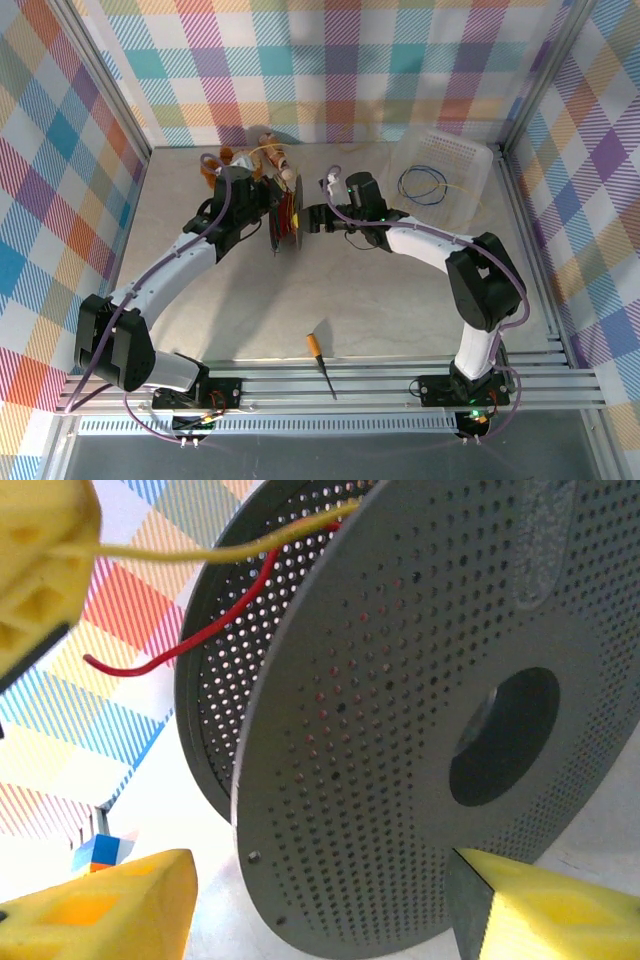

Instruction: Wrap the cables

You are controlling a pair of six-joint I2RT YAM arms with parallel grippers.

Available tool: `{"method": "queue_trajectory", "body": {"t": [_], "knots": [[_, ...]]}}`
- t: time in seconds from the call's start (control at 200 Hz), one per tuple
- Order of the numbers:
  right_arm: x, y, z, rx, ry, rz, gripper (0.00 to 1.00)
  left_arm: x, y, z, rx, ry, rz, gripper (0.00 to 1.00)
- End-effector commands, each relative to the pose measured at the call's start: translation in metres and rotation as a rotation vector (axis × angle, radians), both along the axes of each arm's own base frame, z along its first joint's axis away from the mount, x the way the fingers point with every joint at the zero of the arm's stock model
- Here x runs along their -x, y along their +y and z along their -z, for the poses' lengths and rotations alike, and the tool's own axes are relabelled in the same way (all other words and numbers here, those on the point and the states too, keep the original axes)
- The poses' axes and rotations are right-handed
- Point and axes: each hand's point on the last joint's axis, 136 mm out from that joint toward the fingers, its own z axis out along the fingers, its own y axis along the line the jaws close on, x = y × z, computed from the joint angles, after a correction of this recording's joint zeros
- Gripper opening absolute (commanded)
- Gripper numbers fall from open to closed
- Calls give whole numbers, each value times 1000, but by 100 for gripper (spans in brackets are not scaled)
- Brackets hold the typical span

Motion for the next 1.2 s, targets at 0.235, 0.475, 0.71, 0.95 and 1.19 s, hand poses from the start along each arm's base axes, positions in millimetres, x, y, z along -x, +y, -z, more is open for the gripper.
{"method": "queue_trajectory", "body": {"t": [0.235,0.475,0.71,0.95,1.19], "knots": [[-19,22,14,35,127,158,54,21,-16,32,-281,79,102,0],[-19,20,14,35,150,209,50,33,-4,55,-407,132,112,0],[-16,13,17,50,151,223,50,39,10,56,-487,133,96,30],[-14,12,19,51,154,225,51,41,15,61,-524,150,97,46],[-6,8,10,36,134,205,52,49,15,36,-509,130,117,65]]}}
